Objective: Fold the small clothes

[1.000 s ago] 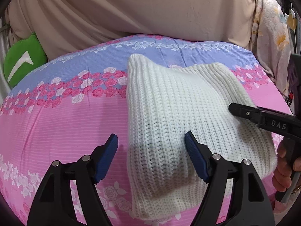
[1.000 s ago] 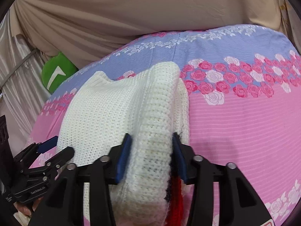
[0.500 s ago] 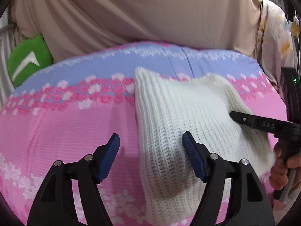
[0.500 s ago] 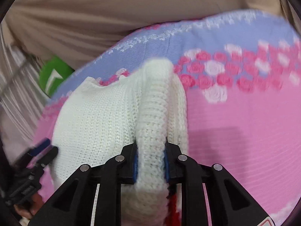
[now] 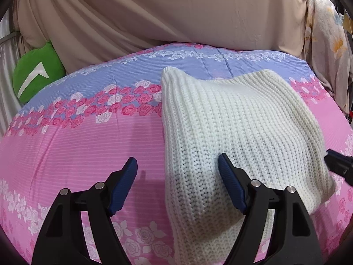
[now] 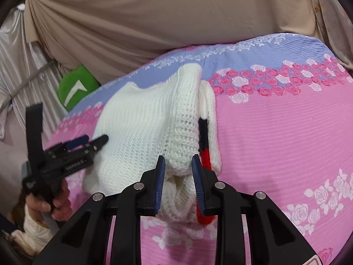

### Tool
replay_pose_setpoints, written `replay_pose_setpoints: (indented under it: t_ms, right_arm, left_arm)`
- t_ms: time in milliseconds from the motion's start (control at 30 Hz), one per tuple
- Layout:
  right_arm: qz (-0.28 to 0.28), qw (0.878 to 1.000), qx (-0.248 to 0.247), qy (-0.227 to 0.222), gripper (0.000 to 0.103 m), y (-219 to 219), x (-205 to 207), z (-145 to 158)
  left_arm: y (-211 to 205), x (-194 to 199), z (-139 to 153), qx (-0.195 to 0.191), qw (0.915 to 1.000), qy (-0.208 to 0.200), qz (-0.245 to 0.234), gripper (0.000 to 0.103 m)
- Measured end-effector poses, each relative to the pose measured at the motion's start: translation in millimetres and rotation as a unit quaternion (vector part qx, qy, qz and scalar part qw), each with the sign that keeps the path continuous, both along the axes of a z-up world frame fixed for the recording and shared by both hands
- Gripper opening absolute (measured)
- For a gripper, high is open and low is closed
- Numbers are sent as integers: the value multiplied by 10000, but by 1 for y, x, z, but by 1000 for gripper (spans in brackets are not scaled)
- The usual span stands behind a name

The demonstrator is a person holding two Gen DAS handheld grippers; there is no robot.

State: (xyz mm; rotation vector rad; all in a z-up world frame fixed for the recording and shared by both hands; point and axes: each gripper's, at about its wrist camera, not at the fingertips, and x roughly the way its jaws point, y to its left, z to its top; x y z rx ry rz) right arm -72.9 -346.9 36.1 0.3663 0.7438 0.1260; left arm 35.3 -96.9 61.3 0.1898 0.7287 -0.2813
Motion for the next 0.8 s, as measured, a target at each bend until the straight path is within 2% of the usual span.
replay_pose_setpoints:
  t_ms: [67,133,300,333,433,600,633,700,800]
  right_arm:
    - [-55,9999,-122,84,27,-1,4,-7]
    - [-85,9999,-44,71,27,-5,4,-6]
    - [-15,9988,95,-484,27,1,-25,29]
    - [-8,9986,48,-534,30,3,-29,33]
    - [83,9988,-48,-472,34,11,-33,32]
    - [122,9998,48,-116,35,15,-22,8]
    - [143,9999,70,-63,34,16,-18,4]
    - [188,9998,47,-21,14,19,-16,2]
    - [316,9983,171,-453,12,21,-31,23]
  left_arm:
    - [2,1,-2,-37,10000,37,8,74]
    - [4,2,-2,-106,9999,98,38,74]
    - [2,-15,15,-37,9998,-79,151,72]
    - [1,-20,18,-26,9999,-110,118,71]
    - [-3,-29,24,-69,9999,-120,9,71]
    - [-11,-37,26,-88,9999,-102,-103,71]
    - [-13,-38,25,-75,9999,-96,-106,71]
    - [-14,-39,24,-42,9999,-92,-130,71]
    - [-12,-37,19,60,10000,-46,-55,71]
